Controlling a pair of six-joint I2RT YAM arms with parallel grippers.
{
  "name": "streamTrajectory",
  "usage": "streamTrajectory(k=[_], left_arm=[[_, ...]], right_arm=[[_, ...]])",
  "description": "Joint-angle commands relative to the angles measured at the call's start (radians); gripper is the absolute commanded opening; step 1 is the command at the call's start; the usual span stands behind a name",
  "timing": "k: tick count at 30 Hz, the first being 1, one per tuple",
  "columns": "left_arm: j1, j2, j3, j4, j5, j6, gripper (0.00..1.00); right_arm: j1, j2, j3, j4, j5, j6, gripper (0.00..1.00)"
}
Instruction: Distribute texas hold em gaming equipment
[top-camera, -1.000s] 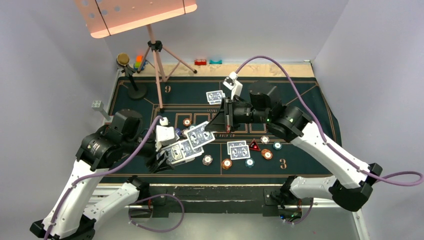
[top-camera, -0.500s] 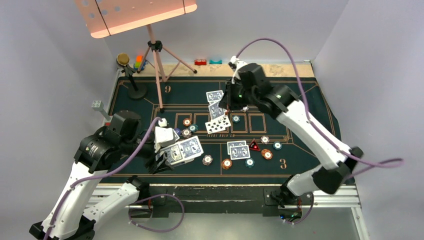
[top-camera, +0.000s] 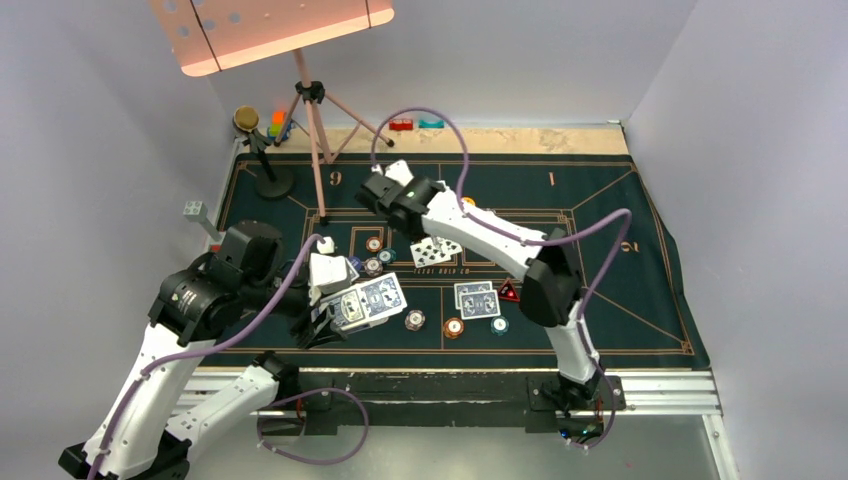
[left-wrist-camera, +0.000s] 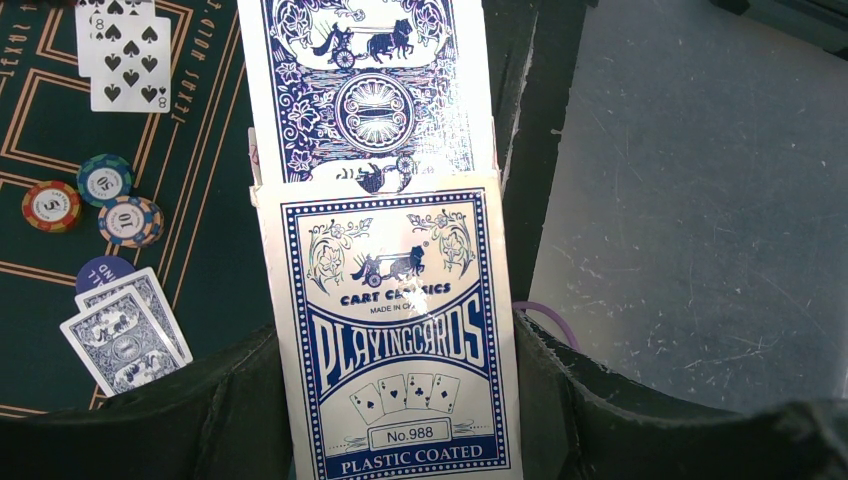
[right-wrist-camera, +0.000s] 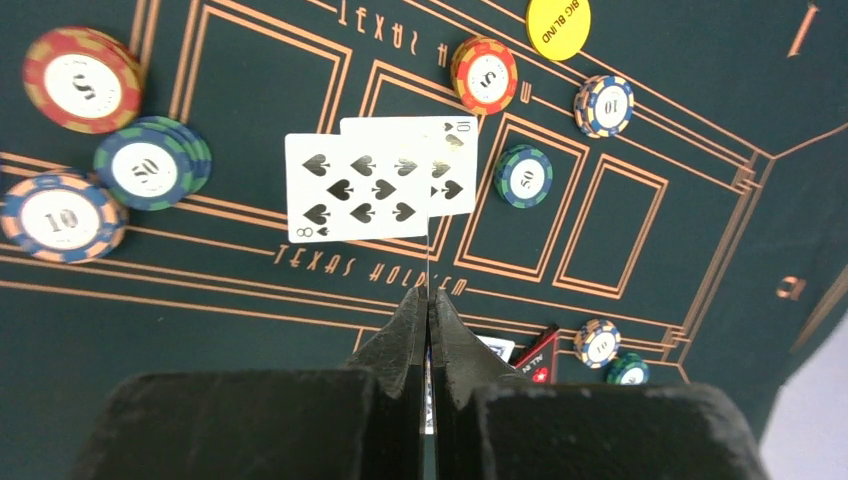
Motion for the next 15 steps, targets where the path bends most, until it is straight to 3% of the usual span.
streamTrajectory(k=[1,8,15], left_arm=[[0.001,0.003,0.033,0.011,0.03,0.001,0.0],[0.0,0.004,0.034,0.011,0.035,-0.003,0.0],[0.0,0.004,0.035,0.008,0.032,-0.003,0.0]], right_arm=[[0.03,0.07,0.083,-0.084,0.228,-0.007,0.0],[0.054,0.24,0.174,-0.117,0.321,-0.009,0.0],[0.059,0.293,0.143,0.005,0.222,-0.055,0.0]])
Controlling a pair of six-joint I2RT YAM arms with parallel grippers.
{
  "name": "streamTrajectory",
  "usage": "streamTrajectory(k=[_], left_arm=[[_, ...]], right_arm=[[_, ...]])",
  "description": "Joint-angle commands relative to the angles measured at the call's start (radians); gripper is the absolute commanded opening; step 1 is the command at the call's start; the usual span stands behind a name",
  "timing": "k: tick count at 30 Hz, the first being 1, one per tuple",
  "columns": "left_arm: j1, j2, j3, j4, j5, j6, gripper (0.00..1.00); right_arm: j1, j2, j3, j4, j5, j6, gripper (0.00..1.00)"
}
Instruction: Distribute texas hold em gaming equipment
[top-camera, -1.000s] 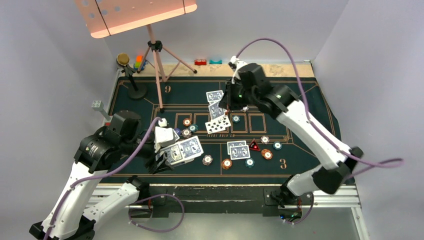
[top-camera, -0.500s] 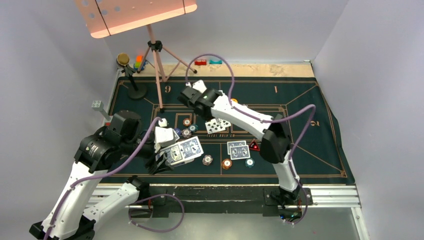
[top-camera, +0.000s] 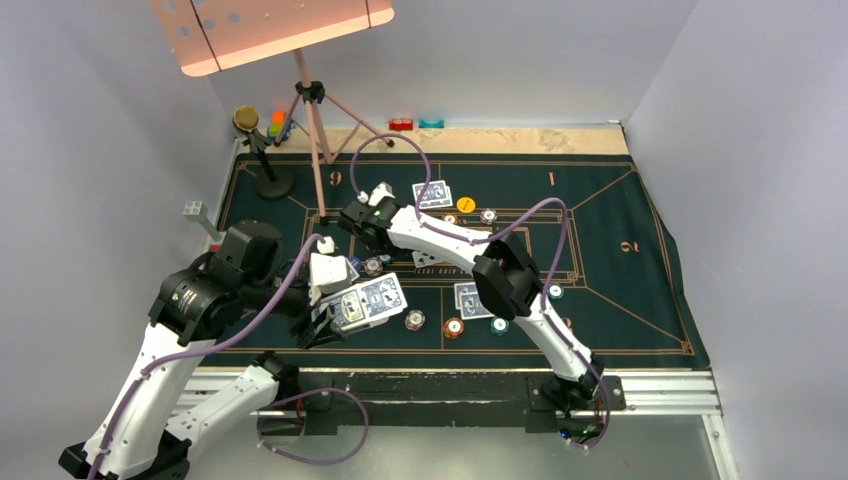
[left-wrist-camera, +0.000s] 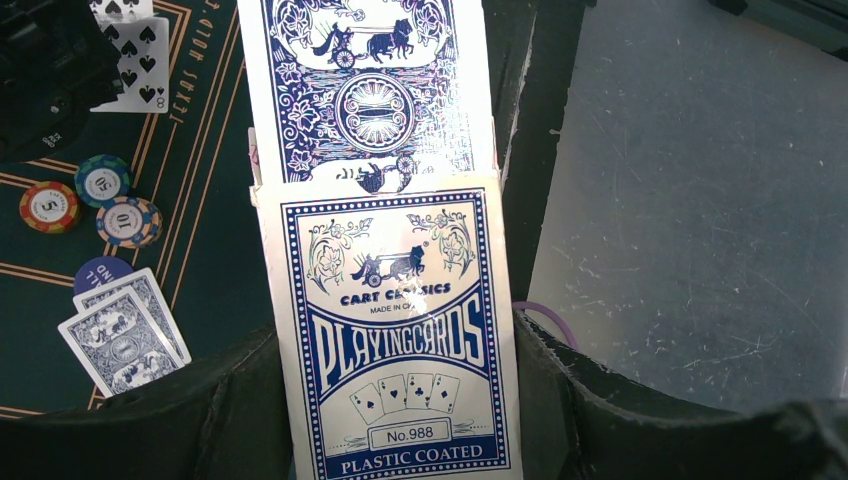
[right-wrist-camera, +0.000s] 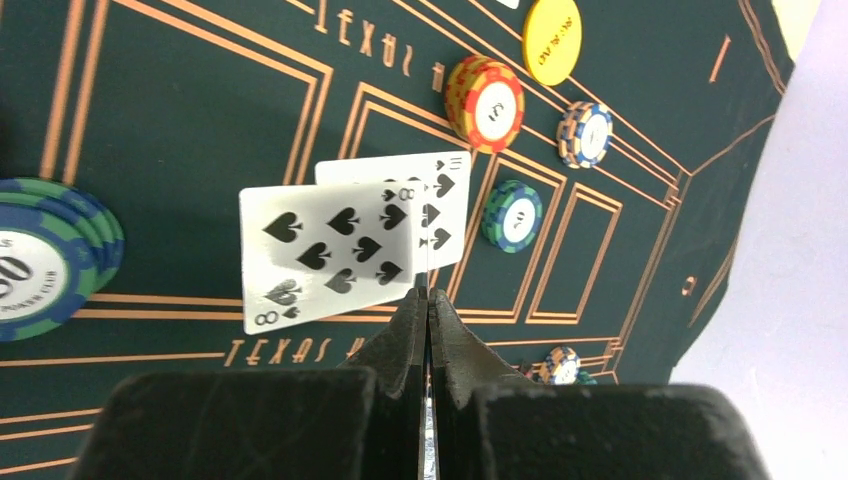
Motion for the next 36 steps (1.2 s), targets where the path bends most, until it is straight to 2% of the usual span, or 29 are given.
streamTrajectory(k=[1,18,21,25,33,36], left_arm=[[0.0,0.003,0.035,0.009,0.029,-0.003,0.0],[0.0,0.003,0.037,0.009,0.02,-0.003,0.0],[0.0,0.004,0.038,0.01,0.018,-0.003,0.0],[0.001,0.002,0.04,0.008,0.017,-0.003,0.0],[0.0,-0.002,0.043,0.004,0.012,0.0,0.0],[0.001,-0.003,0.044,0.002,0.011,0.003,0.0]], right_arm=[[0.008,-0.008,0.004,0.09,-0.048,-0.02,0.0],[0.04,0.001,-0.099,0.216,-0.314,0.065,0.0],[0.04,-0.019,-0.139,0.253,-0.377,0.078,0.15],[0.04,-0.046,-0.173,0.292,-0.441,0.101,0.29],[0.04,-0.132,-0.177,0.328,-0.583,0.131,0.34],[0.037,-0.201,-0.198,0.341,-0.634,0.138,0.41]])
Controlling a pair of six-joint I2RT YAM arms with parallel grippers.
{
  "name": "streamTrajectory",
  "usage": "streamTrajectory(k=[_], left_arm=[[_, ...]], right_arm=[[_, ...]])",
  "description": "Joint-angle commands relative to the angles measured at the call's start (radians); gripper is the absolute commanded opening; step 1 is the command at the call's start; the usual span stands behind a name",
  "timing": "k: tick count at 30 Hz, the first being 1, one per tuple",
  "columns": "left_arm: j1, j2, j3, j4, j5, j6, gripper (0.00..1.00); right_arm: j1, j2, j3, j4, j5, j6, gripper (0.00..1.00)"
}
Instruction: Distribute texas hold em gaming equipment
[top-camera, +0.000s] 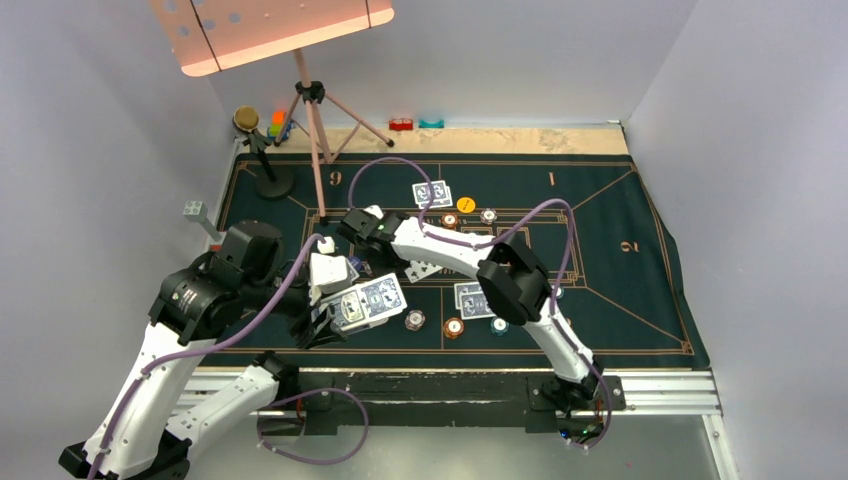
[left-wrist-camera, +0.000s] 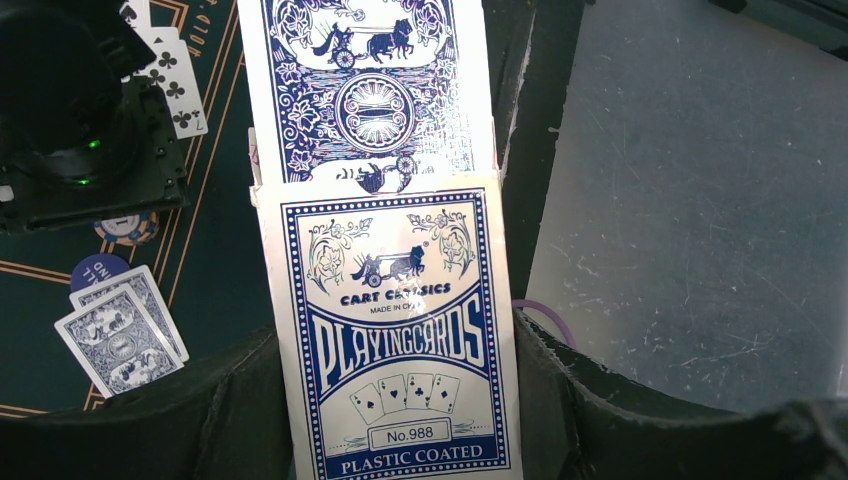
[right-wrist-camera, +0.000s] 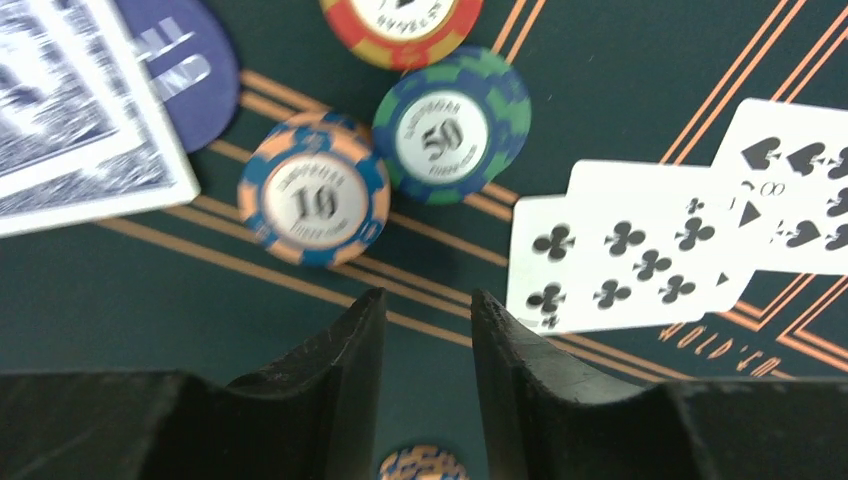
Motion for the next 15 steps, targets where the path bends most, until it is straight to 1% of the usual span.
streamTrajectory(k=[1,5,8,10,11,12,15], left_arm=[[0.0,-0.007,0.042,0.009,0.011,0.003,0.0],[0.0,-0.005,0.04,0.011,0.012,0.003,0.0],[0.0,-0.007,0.038,0.011,0.015,0.002,0.0],[0.001,-0.006,0.035,0.013,0.015,0.0,0.0],[0.0,-0.008,0.034,0.012,0.016,0.0,0.0],[0.0,-0.009,0.033,0.013,0.017,0.001,0.0],[0.0,-0.008,0.023,0.019,0.014,0.004,0.0]], right_arm=[[0.003,-0.168,-0.022,0.044,-0.124,0.04,0.42],[-0.043,-0.305,-0.061,0.044,-0.162,0.04,0.48],[-0.113,-0.433,-0.111,0.054,-0.222,0.041,0.55],[-0.164,-0.538,-0.174,0.093,-0.298,0.044,0.66],[-0.184,-0.598,-0.215,0.125,-0.327,0.049,0.75],[-0.204,-0.657,-0.254,0.16,-0.378,0.054,0.82],[-0.245,-0.794,-0.357,0.254,-0.526,0.074,0.87]])
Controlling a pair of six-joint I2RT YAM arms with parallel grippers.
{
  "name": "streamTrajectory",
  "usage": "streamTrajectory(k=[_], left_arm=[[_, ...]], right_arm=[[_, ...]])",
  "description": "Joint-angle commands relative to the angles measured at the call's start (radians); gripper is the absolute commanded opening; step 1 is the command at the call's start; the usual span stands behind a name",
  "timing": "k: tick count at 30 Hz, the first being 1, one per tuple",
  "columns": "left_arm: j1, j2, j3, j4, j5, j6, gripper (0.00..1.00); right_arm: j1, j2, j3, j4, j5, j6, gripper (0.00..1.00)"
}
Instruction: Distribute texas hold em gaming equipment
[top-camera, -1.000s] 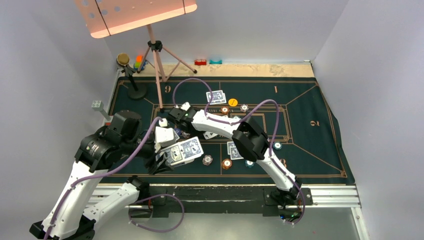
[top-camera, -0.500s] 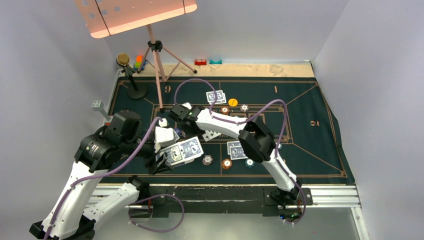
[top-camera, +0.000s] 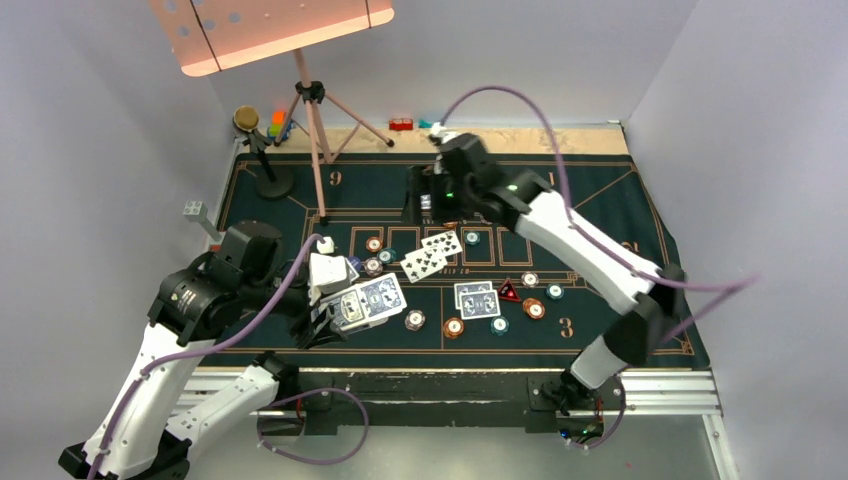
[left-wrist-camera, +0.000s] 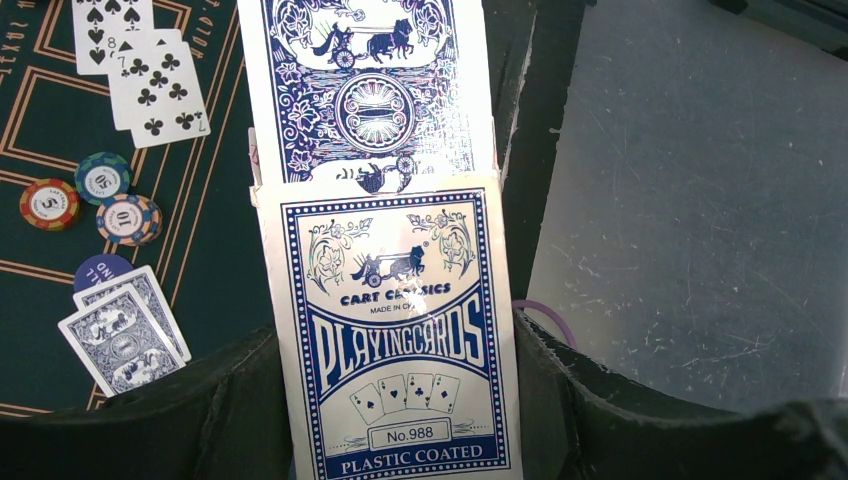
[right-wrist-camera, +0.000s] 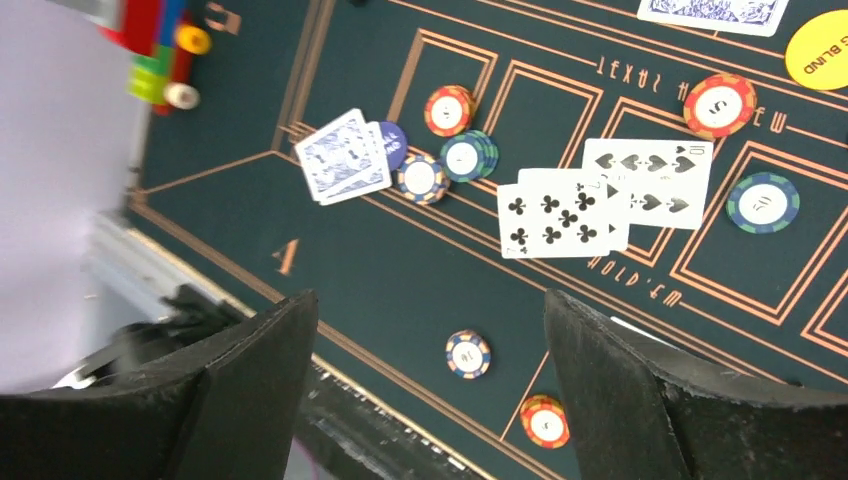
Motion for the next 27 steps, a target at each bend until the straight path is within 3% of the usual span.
streamTrajectory(k=[1,10,25,27], left_arm=[[0.0,-0.006,0.014,0.021,0.017,0.003,0.0],[0.001,-0.012,-0.015,0.059,0.032,-0.031,0.0],[0.001,0.013,-0.027,0.118,0.036,-0.07,0.0],[0.001,0.017,-0.025,0.12,0.038,-0.071,0.0]], right_arm=[[-0.041,-0.189,-0.124,0.142,-0.258,0.043,0.88],[-0.036,-0.38,-0.364,0.377,-0.556,0.19,0.94],[0.129,-0.355,-0.421,0.431,-0.594,0.223,0.97],[0.134,-0.346,-0.427,0.435,-0.593,0.228,0.93]])
